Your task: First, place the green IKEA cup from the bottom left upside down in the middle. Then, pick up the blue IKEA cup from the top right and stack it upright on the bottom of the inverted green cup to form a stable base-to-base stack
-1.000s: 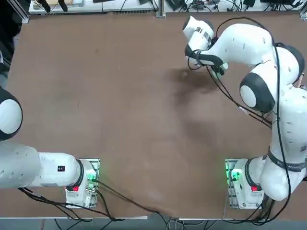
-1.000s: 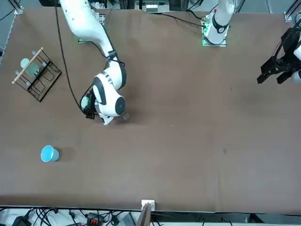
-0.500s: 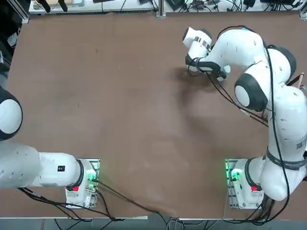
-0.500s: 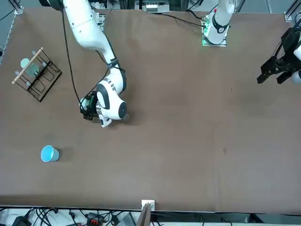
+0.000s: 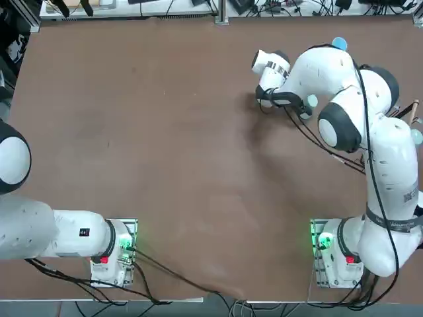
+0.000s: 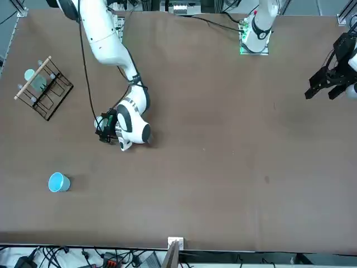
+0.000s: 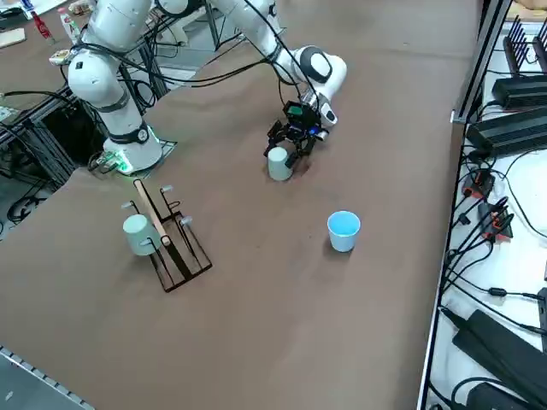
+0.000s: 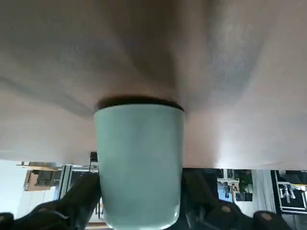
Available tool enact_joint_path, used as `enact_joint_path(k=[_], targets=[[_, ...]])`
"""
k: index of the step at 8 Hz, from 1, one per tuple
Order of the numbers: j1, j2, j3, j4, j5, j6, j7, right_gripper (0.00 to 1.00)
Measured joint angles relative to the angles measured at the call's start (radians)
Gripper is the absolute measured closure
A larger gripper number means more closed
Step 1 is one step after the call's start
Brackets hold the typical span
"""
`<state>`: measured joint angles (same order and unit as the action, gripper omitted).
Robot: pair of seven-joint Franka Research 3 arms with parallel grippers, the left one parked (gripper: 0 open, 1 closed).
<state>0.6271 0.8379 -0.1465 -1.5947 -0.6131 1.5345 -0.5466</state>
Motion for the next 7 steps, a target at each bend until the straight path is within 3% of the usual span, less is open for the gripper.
enact_joint_path(k=[4,7], targets=[[0.055,-0.014,0.005,0.089,0.025,0.008,0.037,0.00],[0.096,-0.098,0.002,0.213,0.068,-0.005,0.041,0.00]])
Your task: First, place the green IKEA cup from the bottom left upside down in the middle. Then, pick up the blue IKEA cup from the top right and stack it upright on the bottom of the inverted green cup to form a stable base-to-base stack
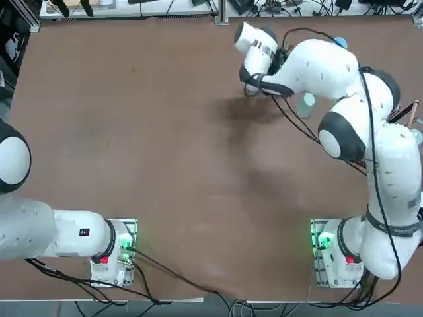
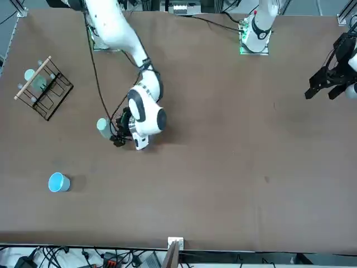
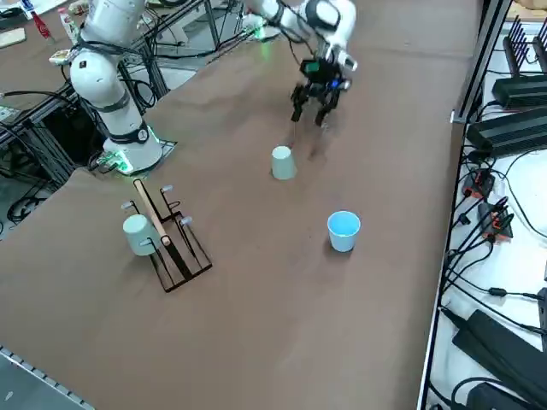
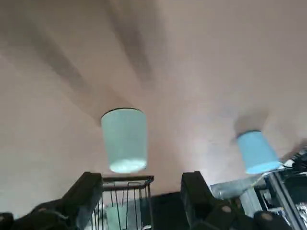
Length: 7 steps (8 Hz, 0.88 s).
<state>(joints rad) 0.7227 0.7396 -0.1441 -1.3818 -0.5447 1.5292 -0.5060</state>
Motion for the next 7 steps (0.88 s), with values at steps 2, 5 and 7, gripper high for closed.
enact_joint_path(k=[2,5,7], targets=[[-0.026,-0.044,-0.021,0.099,0.008,-0.003,-0.006,0.00],[-0.150,-0.053,-0.088,0.209,0.057,0.002,-0.061,0.00],[-0.305,-0.049,-0.097,0.218,0.213,0.034,-0.067,0.00]])
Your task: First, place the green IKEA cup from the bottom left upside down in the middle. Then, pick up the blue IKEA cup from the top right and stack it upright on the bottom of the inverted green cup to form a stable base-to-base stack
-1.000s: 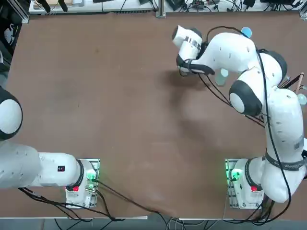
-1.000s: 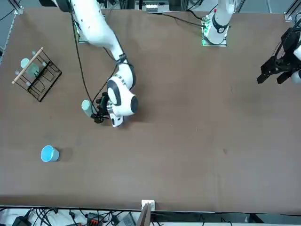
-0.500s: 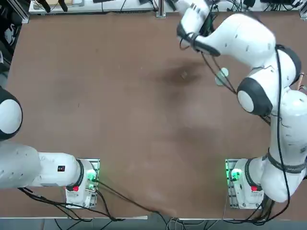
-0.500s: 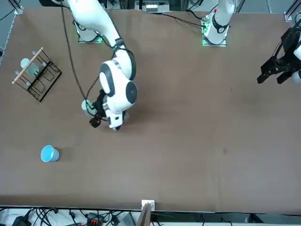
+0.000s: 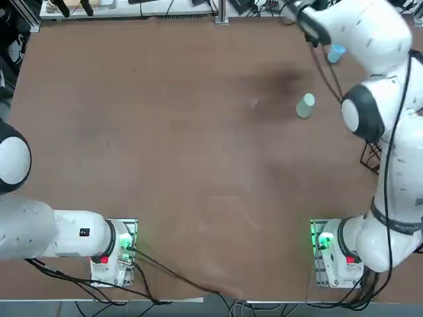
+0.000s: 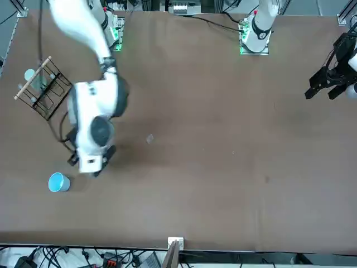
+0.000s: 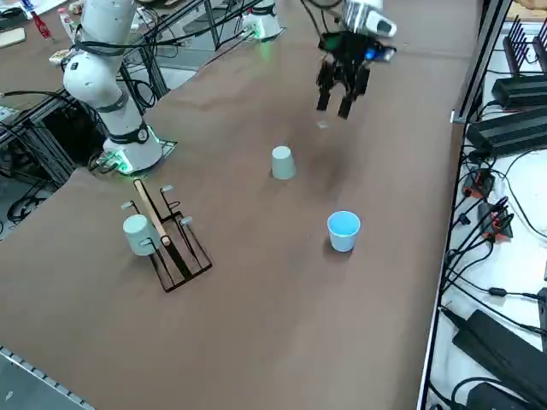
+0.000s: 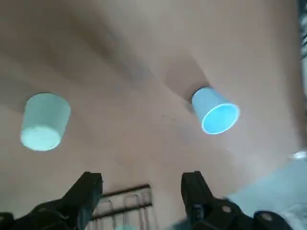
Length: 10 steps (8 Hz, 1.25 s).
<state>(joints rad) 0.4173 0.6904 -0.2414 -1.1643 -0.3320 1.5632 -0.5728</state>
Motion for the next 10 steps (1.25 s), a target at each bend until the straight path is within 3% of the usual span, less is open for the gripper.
enact_joint_path(k=[3,5,10], targets=[[-0.230,0.012,0.002,-0.010,0.139,0.184,-0.063,0.00],[-0.319,0.032,0.004,-0.050,0.264,0.334,-0.142,0.00],[-0.336,0.107,0.018,-0.153,0.346,0.599,-0.150,0.07]])
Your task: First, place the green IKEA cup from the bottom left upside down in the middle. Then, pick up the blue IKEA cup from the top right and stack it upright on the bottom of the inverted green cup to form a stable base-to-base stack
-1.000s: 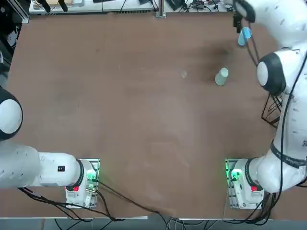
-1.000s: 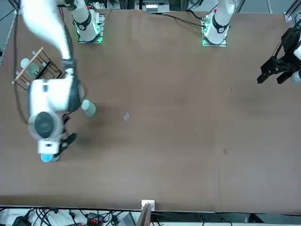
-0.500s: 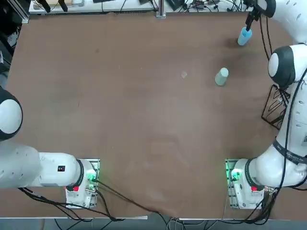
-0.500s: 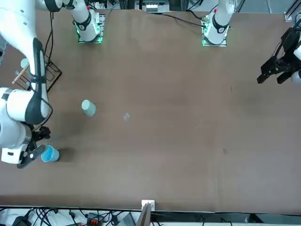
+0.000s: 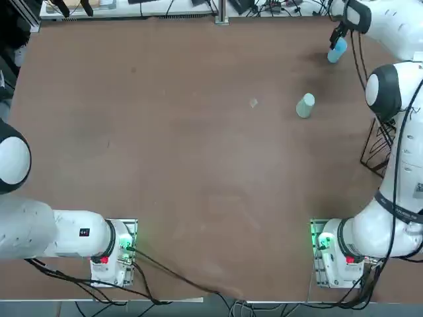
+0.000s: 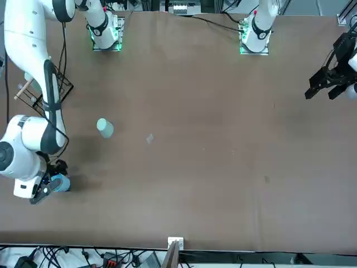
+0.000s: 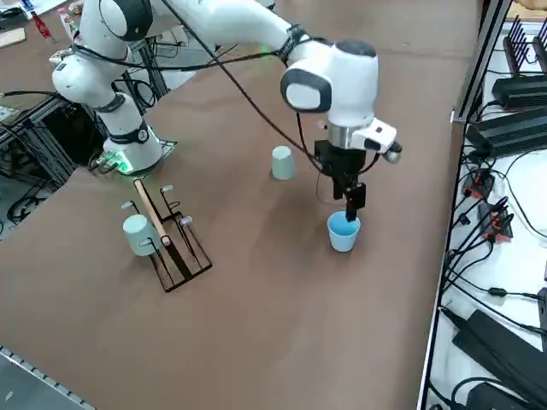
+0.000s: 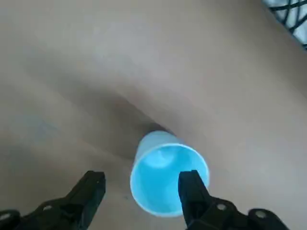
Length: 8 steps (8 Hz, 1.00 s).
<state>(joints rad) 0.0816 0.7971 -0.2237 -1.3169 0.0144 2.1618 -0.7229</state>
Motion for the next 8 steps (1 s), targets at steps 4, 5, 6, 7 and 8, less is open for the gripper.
enact_joint_path(k=[4,5,6,7,8], targets=[[0.001,0.007,0.001,-0.046,0.018,0.034,-0.070,0.55],[0.001,0.005,0.001,-0.046,0.018,0.035,-0.091,0.75],[0.001,-0.002,0.001,-0.045,0.018,0.035,-0.124,0.96],[0.001,-0.015,0.001,-0.044,0.020,0.035,-0.160,0.98],[0.001,-0.035,0.001,-0.044,0.020,0.025,-0.183,0.98]])
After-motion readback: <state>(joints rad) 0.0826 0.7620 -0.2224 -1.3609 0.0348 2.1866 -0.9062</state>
